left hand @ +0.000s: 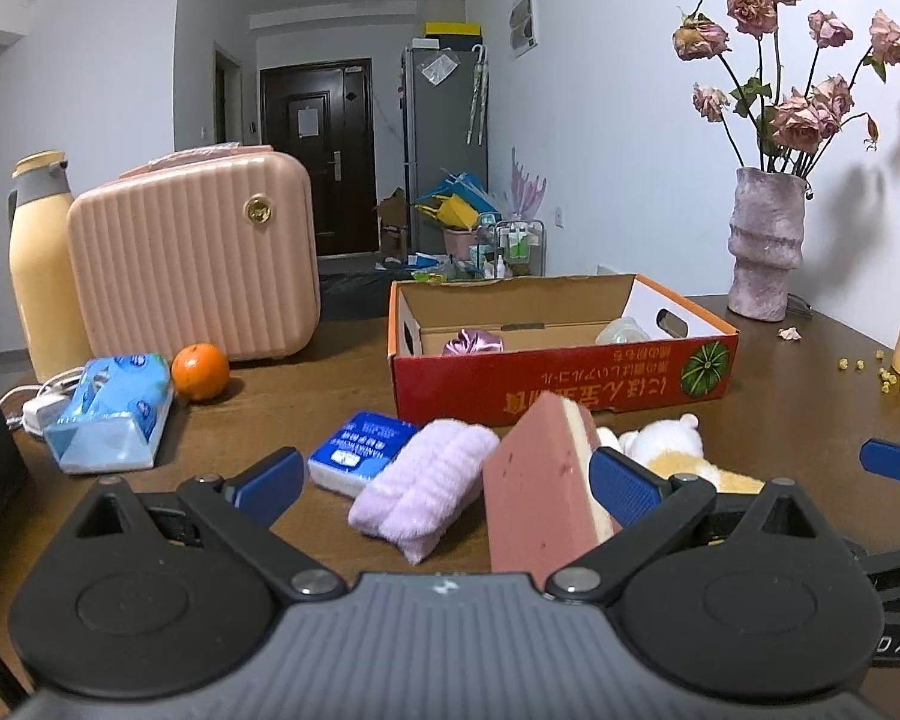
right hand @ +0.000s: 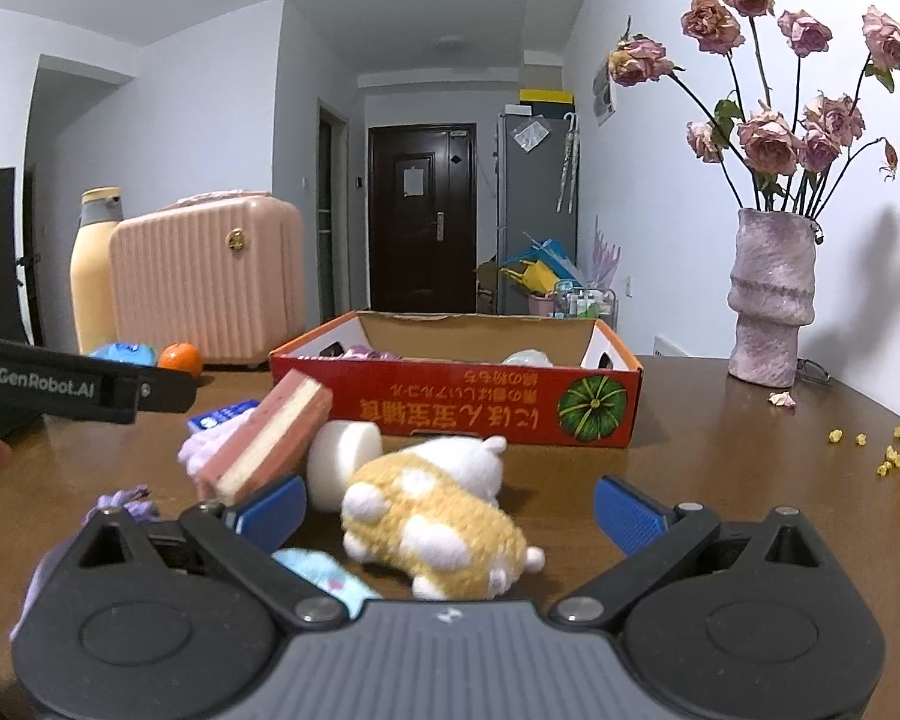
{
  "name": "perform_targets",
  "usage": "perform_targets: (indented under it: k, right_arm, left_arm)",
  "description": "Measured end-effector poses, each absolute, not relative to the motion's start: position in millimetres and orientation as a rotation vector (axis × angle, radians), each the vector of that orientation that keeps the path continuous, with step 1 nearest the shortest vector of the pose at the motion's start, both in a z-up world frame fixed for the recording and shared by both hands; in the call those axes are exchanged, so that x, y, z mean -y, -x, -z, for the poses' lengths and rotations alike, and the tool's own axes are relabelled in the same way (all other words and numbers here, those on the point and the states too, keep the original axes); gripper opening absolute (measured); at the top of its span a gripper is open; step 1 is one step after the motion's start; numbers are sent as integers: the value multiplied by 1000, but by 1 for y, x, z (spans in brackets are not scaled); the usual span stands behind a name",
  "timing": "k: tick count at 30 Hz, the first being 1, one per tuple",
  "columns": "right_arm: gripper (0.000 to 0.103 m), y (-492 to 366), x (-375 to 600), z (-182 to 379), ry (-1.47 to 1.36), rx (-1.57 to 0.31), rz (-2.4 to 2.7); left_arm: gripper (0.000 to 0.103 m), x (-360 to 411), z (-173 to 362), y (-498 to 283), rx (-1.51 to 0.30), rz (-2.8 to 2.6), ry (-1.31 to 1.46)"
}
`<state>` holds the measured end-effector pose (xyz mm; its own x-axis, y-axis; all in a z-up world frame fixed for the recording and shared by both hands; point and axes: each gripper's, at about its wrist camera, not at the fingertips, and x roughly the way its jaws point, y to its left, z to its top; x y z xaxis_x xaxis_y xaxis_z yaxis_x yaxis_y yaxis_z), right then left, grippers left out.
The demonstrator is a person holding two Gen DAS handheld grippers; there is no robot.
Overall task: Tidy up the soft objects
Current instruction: 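Move both grippers back toward the remaining soft items on the table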
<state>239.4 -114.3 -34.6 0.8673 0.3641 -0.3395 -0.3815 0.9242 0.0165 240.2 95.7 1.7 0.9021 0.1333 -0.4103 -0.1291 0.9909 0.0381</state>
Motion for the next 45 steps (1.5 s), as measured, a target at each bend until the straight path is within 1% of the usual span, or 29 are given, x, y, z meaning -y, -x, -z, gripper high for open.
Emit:
perform_targets:
  k: [14, 19, 37, 42, 45]
  right_arm:
    - [103, -215, 114, 37, 64, -351, -404]
    - [103, -215, 119, 38, 47, -360, -397]
    - [103, -220, 125, 40, 7, -393, -413]
    - [103, -222, 124, 41, 10, -408, -415]
    - [103, -223, 123, 42, 12, -414, -414]
  left_arm:
    - [103, -94, 14, -203, -470, -156, -1]
    - [103, -92, 25, -197, -521, -176, -9]
    - [103, -112, 70, -229, -755, -291, 12]
    - [103, -123, 72, -230, -767, -263, 95]
    - [103, -124, 72, -231, -764, -264, 98]
